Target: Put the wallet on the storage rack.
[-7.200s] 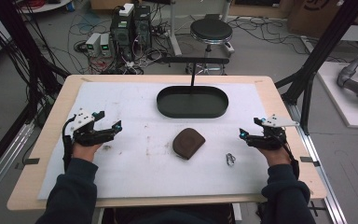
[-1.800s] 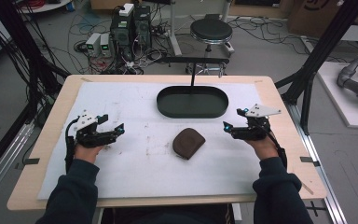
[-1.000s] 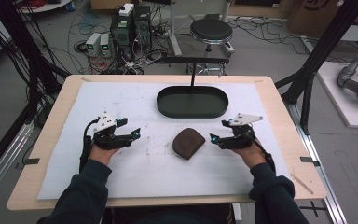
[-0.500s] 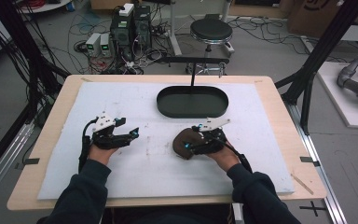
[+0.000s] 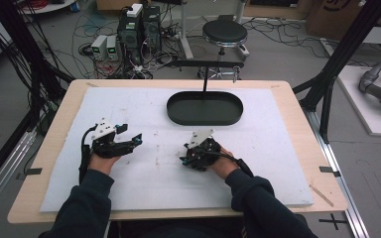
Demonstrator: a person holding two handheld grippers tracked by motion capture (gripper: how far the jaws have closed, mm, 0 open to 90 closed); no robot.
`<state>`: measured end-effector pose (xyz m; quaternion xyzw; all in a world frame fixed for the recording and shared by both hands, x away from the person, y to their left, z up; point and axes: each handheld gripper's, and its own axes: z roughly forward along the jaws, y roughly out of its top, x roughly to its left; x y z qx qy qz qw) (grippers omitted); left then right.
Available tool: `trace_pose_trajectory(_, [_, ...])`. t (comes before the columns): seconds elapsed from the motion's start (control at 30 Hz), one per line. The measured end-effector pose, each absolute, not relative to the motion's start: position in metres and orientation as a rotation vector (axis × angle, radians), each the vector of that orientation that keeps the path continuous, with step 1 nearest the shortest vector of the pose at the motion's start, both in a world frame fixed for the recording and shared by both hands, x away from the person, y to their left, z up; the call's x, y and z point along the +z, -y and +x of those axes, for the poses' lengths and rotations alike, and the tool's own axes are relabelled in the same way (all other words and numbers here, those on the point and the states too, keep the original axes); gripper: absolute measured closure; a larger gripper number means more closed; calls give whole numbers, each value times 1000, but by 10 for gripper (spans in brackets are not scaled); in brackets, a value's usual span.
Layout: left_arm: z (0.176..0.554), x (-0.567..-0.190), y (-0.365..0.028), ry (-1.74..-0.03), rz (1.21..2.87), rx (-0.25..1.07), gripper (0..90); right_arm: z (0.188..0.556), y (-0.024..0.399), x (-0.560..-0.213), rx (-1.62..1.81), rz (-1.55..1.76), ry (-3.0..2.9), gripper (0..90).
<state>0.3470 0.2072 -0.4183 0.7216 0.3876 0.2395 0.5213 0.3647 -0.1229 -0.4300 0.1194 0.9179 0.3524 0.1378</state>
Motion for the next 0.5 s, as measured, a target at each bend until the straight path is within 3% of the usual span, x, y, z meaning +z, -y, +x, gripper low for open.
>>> trace_pose_trajectory(0.5, [347,-417,-211,-935,1717,585,292,367,210,-421,871,133,-2725,534])
